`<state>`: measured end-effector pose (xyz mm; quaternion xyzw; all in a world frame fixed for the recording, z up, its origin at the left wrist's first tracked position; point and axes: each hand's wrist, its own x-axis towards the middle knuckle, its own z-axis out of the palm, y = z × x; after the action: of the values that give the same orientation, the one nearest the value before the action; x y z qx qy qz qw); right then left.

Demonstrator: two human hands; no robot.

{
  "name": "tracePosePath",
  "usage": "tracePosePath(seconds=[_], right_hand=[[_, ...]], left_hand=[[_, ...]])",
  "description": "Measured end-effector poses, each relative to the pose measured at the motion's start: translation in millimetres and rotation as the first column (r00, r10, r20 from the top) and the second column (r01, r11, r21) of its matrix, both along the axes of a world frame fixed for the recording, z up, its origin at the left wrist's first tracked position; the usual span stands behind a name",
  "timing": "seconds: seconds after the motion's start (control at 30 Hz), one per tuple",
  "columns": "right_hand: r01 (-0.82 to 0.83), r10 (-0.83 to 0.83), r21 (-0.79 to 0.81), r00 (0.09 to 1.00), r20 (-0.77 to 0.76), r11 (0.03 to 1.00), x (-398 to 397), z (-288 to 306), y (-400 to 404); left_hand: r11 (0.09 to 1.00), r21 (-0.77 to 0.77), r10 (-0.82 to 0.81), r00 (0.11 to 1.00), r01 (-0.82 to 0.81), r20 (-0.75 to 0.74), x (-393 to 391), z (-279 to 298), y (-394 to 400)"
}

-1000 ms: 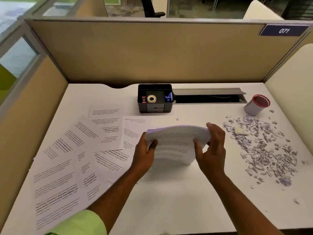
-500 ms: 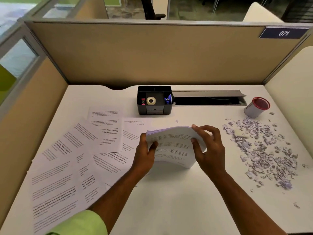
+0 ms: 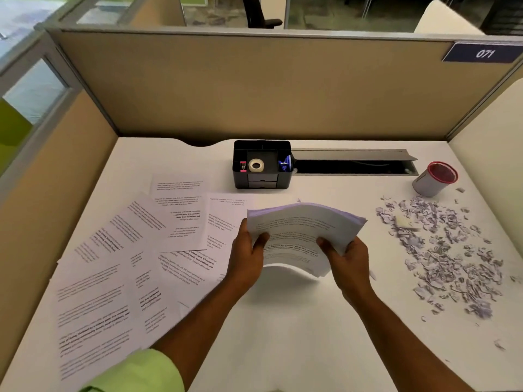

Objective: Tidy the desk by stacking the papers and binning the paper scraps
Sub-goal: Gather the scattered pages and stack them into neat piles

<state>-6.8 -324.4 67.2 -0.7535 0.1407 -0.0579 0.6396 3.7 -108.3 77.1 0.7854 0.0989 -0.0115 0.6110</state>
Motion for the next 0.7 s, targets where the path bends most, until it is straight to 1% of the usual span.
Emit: tracePosePath(seconds=[0.07,0.13,0.2,0.33,0.47,0.53,0.6,0.67,0.7], right_hand=[[-0.015,0.015,-0.011,1.0,-0.018,1.0,-4.7,-5.9,-3.8],[-0.066,0.064,-0.029,0.995,-0.08,0.997,-12.9,-17.1,-5.4],[-0.087,0.079,-0.059,0.989,-0.128,0.994,-18.6,-25.3,-4.7],[-0.105,0.097,-0.071,0.989,-0.109,0.992,-10.6,-19.0,-1.7],[-0.222,0.226,0.049,0.968,-0.112,0.974,-1.6,-6.9,4.9],[-0.259,0.266,0.063,0.952,-0.154,0.964,1.8,-7.5,9.5],[-0.257,0.278,0.126,0.941,-0.194,0.958,3.9,-9.7,17.2],[-0.249,0.297,0.208,0.923,-0.243,0.946,4.4,-12.0,27.8],[-0.251,0.312,0.241,0.912,-0.266,0.938,4.2,-12.3,33.3]], left_hand=[[1.0,0.002,-0.008,1.0,0.008,-0.007,-7.5,-5.3,1.3],[0.999,-0.013,-0.039,0.997,0.038,-0.063,-17.2,-15.7,2.1],[0.998,0.007,-0.061,0.991,0.063,-0.118,-24.0,-28.1,2.7],[0.998,0.057,0.0,0.99,0.008,-0.141,-21.0,-27.4,7.1],[0.996,0.033,0.082,0.987,-0.078,-0.139,-12.8,-12.8,20.1],[0.991,0.065,0.126,0.975,-0.116,-0.185,-10.9,-11.3,26.5],[0.984,0.078,0.175,0.957,-0.161,-0.232,-13.3,-9.6,34.1],[0.976,-0.01,0.206,0.941,-0.217,-0.268,-20.5,-11.0,47.2],[0.973,-0.072,0.19,0.937,-0.22,-0.293,-26.6,-12.7,55.0]])
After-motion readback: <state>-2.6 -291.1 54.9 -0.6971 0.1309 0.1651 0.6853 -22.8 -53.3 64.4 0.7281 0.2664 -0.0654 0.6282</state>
